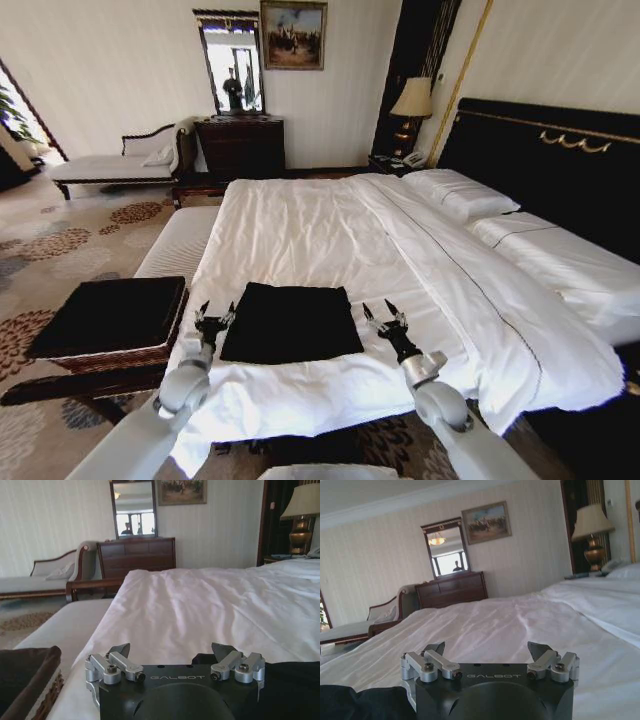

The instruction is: Fold the clothes on the bed and place them into the basket.

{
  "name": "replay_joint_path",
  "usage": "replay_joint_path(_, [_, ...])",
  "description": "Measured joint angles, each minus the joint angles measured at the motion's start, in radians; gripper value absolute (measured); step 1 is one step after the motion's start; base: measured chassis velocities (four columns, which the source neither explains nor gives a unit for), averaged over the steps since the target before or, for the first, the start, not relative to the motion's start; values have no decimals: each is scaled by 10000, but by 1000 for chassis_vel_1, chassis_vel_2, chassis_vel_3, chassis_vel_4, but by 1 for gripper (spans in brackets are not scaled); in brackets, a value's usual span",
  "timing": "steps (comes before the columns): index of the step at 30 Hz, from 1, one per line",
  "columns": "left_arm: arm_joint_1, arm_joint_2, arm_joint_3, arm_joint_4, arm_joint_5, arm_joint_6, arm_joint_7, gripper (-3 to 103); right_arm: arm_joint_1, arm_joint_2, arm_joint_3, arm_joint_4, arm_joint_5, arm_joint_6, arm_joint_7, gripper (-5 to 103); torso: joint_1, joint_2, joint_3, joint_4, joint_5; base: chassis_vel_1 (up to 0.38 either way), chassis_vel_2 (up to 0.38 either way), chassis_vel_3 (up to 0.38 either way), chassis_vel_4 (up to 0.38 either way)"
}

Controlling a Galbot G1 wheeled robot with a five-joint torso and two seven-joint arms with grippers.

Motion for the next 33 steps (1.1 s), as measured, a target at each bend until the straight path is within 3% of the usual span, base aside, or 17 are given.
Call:
replay_joint_path(4, [-1200,-250,400,1319,-814,237,337,100,1296,-133,-272,-601,1932,-1197,530,100,1,0,1,7,-1,0,0,0,0])
replay_joint_path(8, [-1809,-450,652,2080,-1525,518,670,100,1867,-122,-436,-1126,2711,-1572,638,100,1,-1,1,6,-2,0,0,0,0])
replay_joint_path(15, [-2939,-1126,1166,3413,-2049,601,1500,97,2227,5,-632,-1761,2757,-1611,599,100,0,-1,0,0,-1,0,0,0,0])
replay_joint_path(19, [-3396,-1394,1295,4113,-2190,597,1687,94,2271,25,-658,-1858,2724,-1587,578,100,0,-1,-1,0,0,0,0,0,0])
replay_joint_path(21, [-3839,-1579,1534,4910,-2205,534,1888,89,2327,23,-676,-1937,2704,-1564,565,100,-1,-1,-1,3,1,0,0,0,0])
replay_joint_path(29, [-4638,-1918,2108,6305,-1997,305,2155,77,2534,-25,-779,-2079,2714,-1503,595,100,-1,0,-1,3,-1,0,0,0,0])
replay_joint_path(33, [-4956,-2121,2222,6860,-1966,274,2216,65,2624,-45,-831,-2133,2798,-1495,660,100,-1,1,-1,4,0,0,0,0,0])
